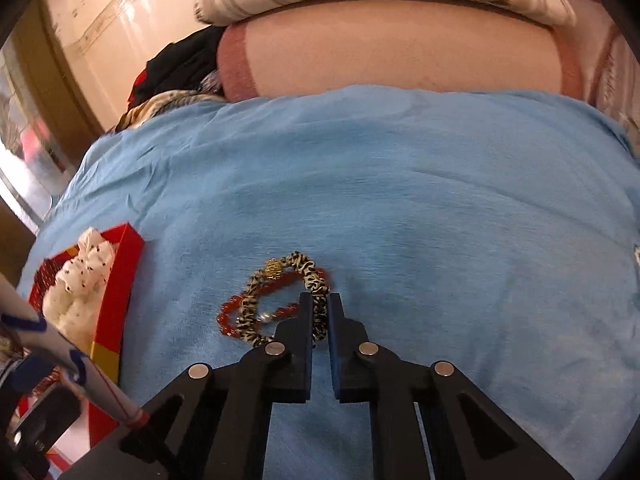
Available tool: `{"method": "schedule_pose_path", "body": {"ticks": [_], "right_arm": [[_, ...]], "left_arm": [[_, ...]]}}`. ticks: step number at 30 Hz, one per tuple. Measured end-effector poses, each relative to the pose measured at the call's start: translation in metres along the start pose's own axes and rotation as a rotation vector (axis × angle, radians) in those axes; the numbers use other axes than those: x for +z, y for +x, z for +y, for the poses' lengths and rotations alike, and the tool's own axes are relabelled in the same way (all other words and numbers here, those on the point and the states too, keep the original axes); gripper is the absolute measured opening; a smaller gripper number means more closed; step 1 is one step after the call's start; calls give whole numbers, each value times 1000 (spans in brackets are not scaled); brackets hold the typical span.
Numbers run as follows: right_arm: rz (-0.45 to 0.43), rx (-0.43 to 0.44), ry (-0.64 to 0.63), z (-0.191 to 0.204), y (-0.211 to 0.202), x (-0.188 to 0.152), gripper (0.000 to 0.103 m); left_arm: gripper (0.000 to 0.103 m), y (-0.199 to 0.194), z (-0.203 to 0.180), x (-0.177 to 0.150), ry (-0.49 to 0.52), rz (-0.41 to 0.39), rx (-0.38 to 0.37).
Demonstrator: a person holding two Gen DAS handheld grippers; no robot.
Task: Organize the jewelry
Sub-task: 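Grasp the red bead bracelet with the left tool while the right grasps the gold-black bracelet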
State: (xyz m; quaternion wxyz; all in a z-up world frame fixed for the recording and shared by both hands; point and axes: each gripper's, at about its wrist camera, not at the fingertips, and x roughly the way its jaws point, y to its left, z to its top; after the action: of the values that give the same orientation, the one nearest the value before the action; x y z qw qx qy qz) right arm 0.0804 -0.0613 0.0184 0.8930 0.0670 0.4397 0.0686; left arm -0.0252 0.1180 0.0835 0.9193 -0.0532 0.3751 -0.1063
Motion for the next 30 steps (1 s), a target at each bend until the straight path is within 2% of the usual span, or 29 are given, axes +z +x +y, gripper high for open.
{"method": "schedule_pose_path", "body": {"ticks": [3,6,10,14,15,17,20,23,24,25,27,28,30], "right_arm": [[2,-33,2,-13,-13,1,7],[12,-48,34,-30,-26,0,7],[-9,-44,82,-52,-37,0,7],[-10,-10,120,-71,-41,-1,8],[-10,-3,127,-74,-41,-1,8],[-9,15,138,-79,-42,0,8],[-3,40,144,-81,-41,1,8],[1,58,152,-80,-39,2,8],[2,59,152,-80,-38,2,9],[4,58,150,-80,-38,1,10],[8,50,147,-79,-36,0,10],[14,49,148,-79,-35,0,10],[21,42,157,-81,-32,-1,10]], "left_arm": [[62,14,-18,13,26,31,-17],[62,42,-35,26,55,89,11],[61,85,-41,44,38,179,35],[48,121,-42,50,48,276,47],[48,129,-42,50,62,293,54],[48,137,-44,47,76,313,49],[48,142,-56,45,139,291,67],[46,150,-60,46,148,270,89],[40,154,-62,45,162,273,117],[39,155,-65,43,185,259,144],[14,149,-73,35,210,228,169],[9,146,-75,32,208,221,177],[7,136,-75,25,175,216,170]]}}
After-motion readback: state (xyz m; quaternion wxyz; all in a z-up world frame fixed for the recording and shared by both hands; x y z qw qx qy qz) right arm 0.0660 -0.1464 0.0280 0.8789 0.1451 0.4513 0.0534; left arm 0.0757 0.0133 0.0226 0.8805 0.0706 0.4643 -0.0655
